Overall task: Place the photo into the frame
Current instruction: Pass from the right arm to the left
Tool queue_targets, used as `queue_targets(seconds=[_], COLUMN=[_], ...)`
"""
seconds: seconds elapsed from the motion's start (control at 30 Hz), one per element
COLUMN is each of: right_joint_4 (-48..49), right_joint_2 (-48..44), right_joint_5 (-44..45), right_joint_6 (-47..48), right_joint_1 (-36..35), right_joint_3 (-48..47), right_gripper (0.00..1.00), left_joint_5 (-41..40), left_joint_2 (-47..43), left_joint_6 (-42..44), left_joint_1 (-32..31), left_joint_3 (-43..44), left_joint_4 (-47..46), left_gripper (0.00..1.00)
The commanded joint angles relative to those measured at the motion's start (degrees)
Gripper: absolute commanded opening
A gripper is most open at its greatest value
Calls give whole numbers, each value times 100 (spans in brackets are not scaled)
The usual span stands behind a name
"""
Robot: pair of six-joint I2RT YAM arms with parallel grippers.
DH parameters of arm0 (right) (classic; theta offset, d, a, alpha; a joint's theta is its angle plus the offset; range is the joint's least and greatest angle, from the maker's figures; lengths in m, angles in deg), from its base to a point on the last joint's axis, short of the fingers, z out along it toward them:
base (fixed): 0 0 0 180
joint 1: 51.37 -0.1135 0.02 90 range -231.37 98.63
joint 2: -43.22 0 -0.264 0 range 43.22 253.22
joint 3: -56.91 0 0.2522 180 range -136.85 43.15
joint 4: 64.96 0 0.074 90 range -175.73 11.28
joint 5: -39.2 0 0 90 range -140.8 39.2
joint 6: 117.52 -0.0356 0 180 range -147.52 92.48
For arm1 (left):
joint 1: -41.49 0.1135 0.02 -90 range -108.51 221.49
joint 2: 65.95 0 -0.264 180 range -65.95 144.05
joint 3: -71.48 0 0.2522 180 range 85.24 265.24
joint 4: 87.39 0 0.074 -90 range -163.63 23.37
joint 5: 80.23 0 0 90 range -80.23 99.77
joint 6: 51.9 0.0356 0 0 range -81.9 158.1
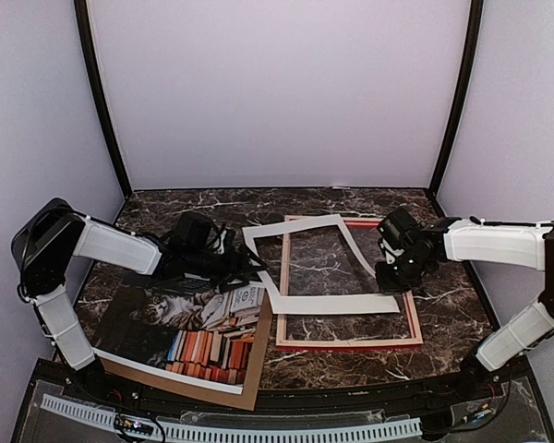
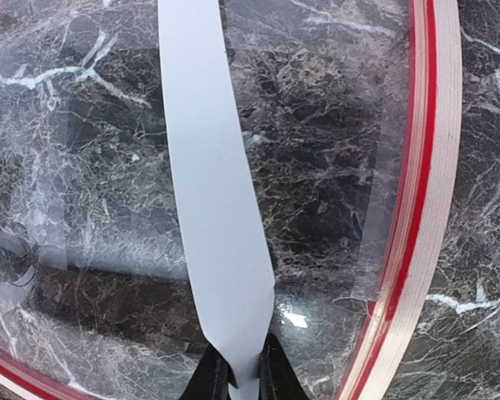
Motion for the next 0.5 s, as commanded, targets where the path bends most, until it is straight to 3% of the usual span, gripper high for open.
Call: queue_targets(seconds=[0.0,0.47], right_joint_4=[235,312], right_joint_2=[52,42], right_joint_5=[-89,-134], right_joint_6=[-92,-123], right_joint_1=[-67,-96], right_joint_3=[116,286], right_gripper=[12,15], left_joint_5=[260,419], left_joint_2=[163,651], left_joint_6=[-195,-319], left_joint_1=[-33,-34], left_joint_3=[323,526], left_joint_4=[-430,-893], left_gripper=[82,28])
